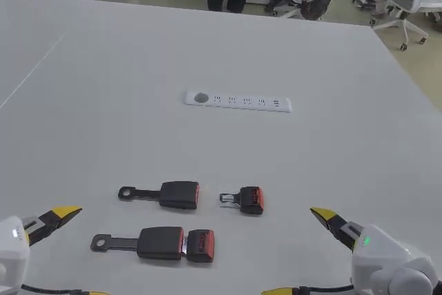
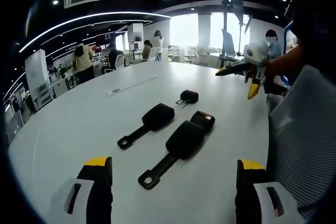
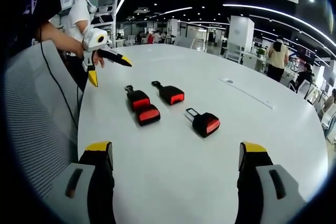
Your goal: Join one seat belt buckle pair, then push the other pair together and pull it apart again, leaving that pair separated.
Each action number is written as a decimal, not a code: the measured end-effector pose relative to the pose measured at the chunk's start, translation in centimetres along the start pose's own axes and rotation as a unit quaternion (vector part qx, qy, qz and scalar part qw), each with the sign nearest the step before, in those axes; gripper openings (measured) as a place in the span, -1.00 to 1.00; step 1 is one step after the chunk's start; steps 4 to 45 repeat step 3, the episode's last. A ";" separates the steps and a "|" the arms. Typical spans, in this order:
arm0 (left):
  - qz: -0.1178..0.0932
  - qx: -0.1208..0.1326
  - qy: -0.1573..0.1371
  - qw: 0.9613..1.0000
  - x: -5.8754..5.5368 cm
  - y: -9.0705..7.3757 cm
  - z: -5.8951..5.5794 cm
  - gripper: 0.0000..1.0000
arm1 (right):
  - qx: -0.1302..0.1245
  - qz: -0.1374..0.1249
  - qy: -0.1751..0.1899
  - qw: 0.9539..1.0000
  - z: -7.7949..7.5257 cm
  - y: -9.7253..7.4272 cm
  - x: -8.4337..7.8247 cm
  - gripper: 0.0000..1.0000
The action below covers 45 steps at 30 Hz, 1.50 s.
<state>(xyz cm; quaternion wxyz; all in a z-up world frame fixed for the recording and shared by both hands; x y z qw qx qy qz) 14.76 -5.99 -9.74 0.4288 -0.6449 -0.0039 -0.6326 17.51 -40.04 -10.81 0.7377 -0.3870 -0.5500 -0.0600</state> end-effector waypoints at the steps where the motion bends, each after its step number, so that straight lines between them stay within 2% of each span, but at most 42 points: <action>1: 0.000 0.000 0.000 1.000 0.0 0.0 0.0 1.00 | 0.000 0.001 -0.001 1.000 -0.1 0.0 -0.1 0.99; 45: 0.000 -0.002 0.001 1.000 0.0 0.1 -0.1 1.00 | 0.000 0.003 0.002 1.000 0.0 0.0 -0.1 0.99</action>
Point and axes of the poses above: the centre of the closed fingertips' face, and the gripper's own axes: y roughly forward along the fingers, z roughly to its left, x roughly out of its top, the point moved 6 cm from there along -y, roughly backward along the fingers, and after that the axes turned 11 degrees about y, right-handed, at the moved point
